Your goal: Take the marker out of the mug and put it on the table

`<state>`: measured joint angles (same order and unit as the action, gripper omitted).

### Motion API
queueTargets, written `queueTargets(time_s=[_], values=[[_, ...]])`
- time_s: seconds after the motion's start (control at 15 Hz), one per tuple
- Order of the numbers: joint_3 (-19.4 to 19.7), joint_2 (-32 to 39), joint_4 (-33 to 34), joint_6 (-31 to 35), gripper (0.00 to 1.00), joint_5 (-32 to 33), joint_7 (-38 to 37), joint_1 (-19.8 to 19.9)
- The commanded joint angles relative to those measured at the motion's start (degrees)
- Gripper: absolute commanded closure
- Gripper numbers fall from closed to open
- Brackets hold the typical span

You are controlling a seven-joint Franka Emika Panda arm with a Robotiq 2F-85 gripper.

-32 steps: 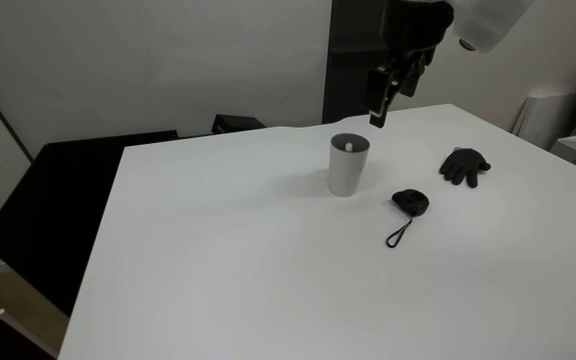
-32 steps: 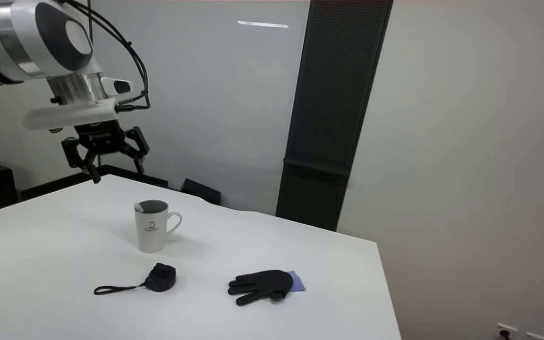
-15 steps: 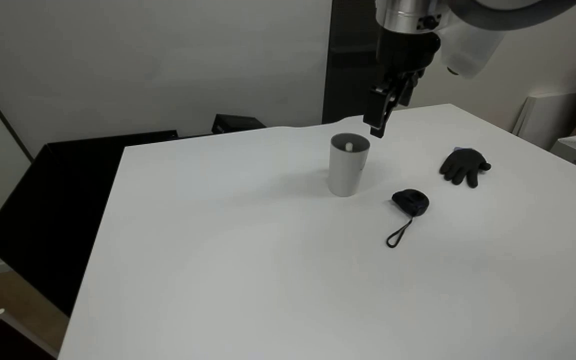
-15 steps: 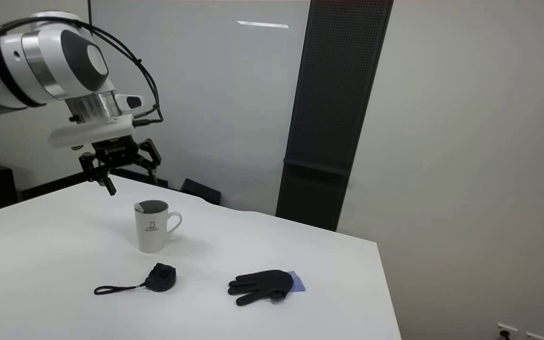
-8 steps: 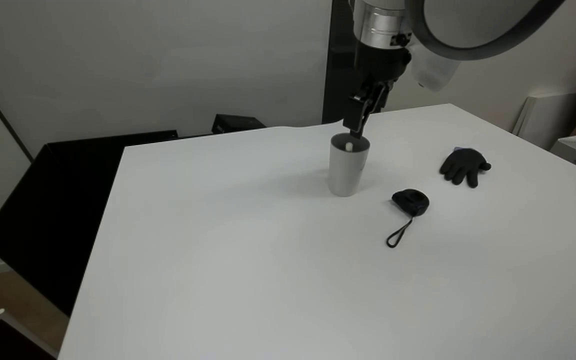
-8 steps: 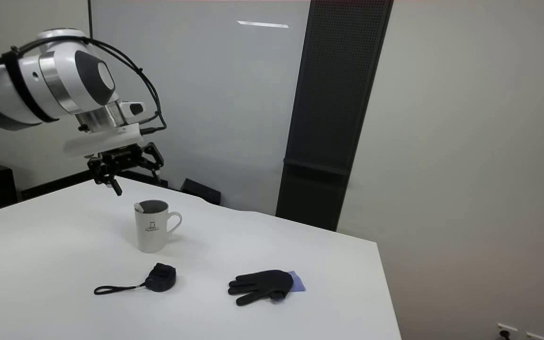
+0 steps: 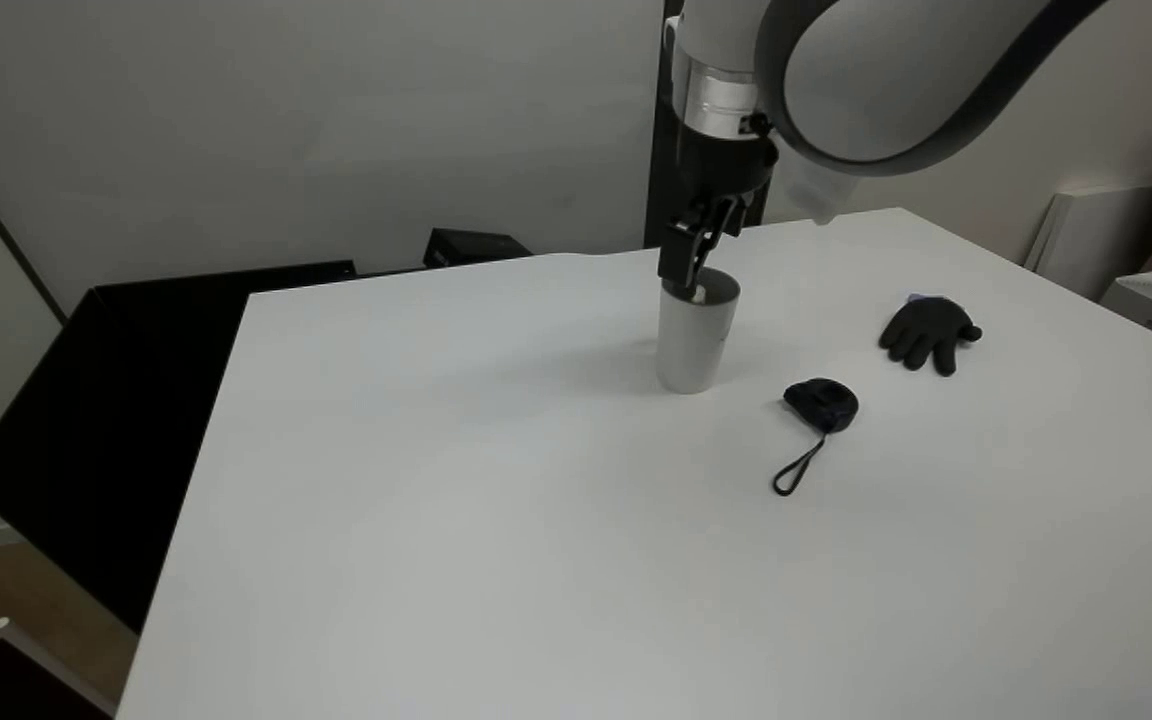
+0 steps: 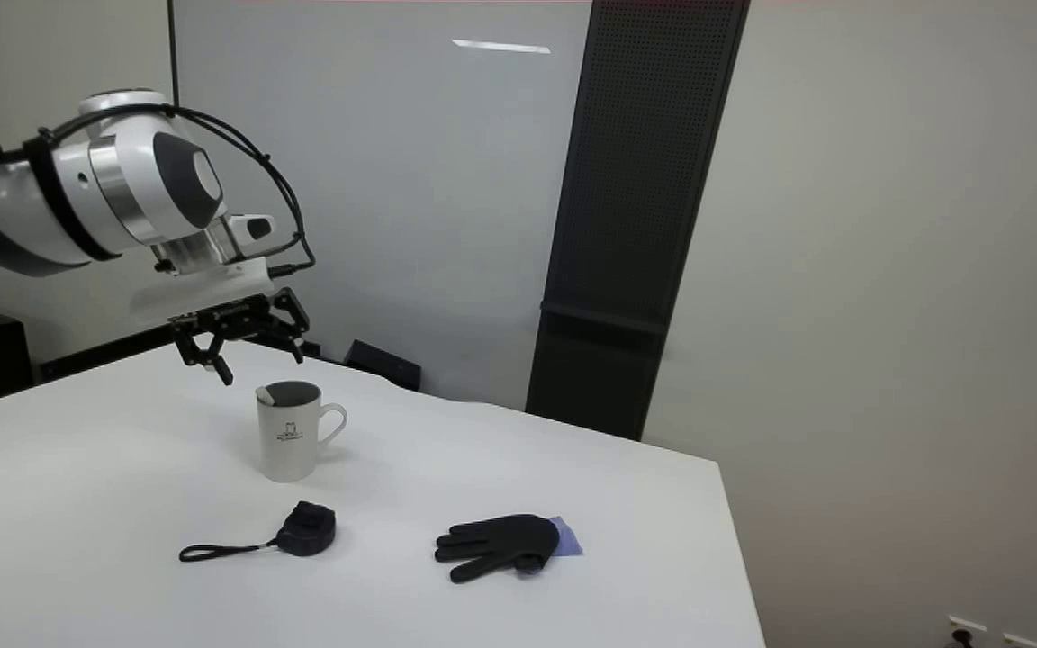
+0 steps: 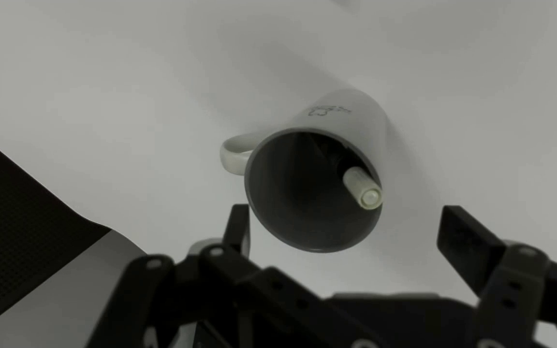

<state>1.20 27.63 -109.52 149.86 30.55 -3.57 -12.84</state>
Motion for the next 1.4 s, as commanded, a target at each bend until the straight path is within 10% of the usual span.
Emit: queueTargets(time_s=[0.0, 0.4, 0.47, 1.33], values=[[1.6, 2.5, 2.5, 0.8, 0.00, 0.4, -2.1, -1.6], [2.4, 3.7, 3.1, 1.2, 0.00, -0.2, -2.4, -2.1], [2.4, 3.7, 3.0, 1.4, 0.22, -0.4, -2.5, -2.0], [2.3, 3.8, 3.4, 0.0, 0.97, -4.0, -3.2, -1.4]])
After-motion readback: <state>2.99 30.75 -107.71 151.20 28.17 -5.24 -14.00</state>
